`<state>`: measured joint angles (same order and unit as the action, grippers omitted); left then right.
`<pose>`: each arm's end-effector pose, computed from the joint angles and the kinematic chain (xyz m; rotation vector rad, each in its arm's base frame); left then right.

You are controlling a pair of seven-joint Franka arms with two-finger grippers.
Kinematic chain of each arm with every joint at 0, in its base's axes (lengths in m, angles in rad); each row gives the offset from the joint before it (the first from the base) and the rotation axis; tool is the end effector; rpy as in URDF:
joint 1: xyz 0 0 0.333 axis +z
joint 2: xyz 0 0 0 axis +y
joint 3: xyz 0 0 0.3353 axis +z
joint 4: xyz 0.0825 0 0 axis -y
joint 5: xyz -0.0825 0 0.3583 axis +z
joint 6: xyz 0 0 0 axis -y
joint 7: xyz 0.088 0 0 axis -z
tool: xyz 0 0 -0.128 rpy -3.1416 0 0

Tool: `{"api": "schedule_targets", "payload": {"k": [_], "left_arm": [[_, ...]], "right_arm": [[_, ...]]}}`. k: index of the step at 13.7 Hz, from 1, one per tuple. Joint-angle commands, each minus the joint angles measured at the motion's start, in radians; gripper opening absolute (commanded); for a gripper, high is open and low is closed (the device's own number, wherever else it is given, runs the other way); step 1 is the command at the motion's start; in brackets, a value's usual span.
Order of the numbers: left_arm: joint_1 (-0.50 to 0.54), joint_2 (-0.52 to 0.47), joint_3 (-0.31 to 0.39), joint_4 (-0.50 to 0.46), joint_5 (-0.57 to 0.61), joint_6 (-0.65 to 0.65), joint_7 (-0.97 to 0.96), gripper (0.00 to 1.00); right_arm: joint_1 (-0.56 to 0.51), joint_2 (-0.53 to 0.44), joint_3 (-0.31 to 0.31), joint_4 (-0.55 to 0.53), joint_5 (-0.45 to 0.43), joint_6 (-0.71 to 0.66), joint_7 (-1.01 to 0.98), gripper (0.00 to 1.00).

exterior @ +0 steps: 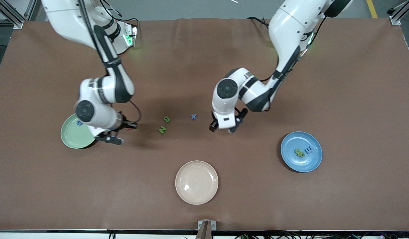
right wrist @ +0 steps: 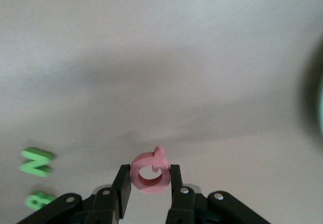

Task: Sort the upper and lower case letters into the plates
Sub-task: 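Release pink Q on the green plate while the left gripper grasps x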

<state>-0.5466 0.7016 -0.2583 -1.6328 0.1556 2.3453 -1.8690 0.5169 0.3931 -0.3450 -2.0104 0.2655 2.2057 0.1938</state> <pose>0.4963 -0.4748 0.2329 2.6998 1.5077 -0.0642 0.5586 0.1166 0.2708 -3.0798 0.2851 0.2697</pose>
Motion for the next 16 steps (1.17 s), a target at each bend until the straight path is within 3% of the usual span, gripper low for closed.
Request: {"api": "schedule_targets", "payload": {"k": [1, 3, 7, 11, 14, 16], "left_arm": [[-0.068, 0.071, 0.011, 0.046, -0.001, 0.063, -0.139, 0.86], [-0.116, 0.146, 0.019, 0.153, 0.004, 0.063, -0.263, 0.84], [-0.151, 0.18, 0.025, 0.18, 0.005, 0.063, -0.352, 0.81], [-0.182, 0.213, 0.039, 0.22, 0.005, 0.065, -0.412, 0.74], [-0.202, 0.213, 0.044, 0.219, 0.008, 0.063, -0.409, 0.7], [-0.202, 0.213, 0.044, 0.215, 0.01, 0.063, -0.404, 0.57]], "right_arm": [[-0.008, -0.049, -0.113, -0.088, -0.022, 0.018, -0.236, 0.2], [-0.058, -0.045, -0.16, -0.097, -0.022, 0.022, -0.4, 0.2], [-0.201, -0.034, -0.158, -0.122, -0.022, 0.104, -0.608, 0.2], [-0.222, -0.007, -0.155, -0.201, -0.019, 0.247, -0.652, 0.2], [-0.21, 0.009, -0.149, -0.217, -0.009, 0.264, -0.649, 0.2], [-0.205, 0.019, -0.129, -0.217, -0.008, 0.266, -0.646, 0.2]]}}
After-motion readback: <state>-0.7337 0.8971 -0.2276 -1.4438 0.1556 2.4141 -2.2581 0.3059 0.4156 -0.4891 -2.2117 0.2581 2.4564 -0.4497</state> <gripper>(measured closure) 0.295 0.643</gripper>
